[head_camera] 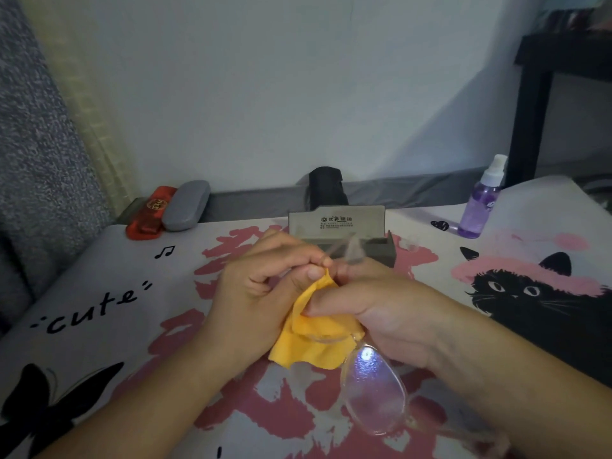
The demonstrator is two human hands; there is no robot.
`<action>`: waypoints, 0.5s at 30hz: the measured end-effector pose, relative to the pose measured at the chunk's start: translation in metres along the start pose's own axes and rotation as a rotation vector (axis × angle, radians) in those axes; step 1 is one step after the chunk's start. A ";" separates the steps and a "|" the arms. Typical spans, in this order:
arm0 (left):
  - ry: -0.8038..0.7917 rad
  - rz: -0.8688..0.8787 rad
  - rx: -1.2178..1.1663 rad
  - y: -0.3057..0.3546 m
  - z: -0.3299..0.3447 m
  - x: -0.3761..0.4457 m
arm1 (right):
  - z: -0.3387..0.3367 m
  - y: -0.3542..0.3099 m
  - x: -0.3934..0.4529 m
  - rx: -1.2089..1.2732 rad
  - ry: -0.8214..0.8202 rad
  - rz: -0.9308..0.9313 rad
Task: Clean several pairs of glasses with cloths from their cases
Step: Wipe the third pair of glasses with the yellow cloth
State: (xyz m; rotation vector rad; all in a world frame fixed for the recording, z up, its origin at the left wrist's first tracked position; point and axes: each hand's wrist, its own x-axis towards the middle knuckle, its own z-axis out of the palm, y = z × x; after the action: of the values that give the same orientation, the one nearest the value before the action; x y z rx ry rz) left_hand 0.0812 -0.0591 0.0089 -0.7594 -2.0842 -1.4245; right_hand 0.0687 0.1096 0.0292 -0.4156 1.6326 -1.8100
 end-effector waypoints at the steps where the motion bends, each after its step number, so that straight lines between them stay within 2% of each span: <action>1: -0.029 0.014 0.010 -0.001 0.000 0.000 | -0.001 0.000 0.001 0.005 -0.029 0.000; 5: -0.056 0.030 0.043 -0.005 -0.001 0.000 | -0.002 0.001 0.001 0.007 -0.065 0.041; 15: 0.045 -0.099 -0.127 -0.004 -0.002 0.010 | 0.009 0.001 0.003 0.054 0.197 -0.052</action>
State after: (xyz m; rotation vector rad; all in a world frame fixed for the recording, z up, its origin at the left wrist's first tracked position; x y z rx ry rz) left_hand 0.0715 -0.0601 0.0135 -0.6744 -2.0378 -1.6258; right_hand 0.0722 0.1008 0.0297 -0.2644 1.7135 -1.9822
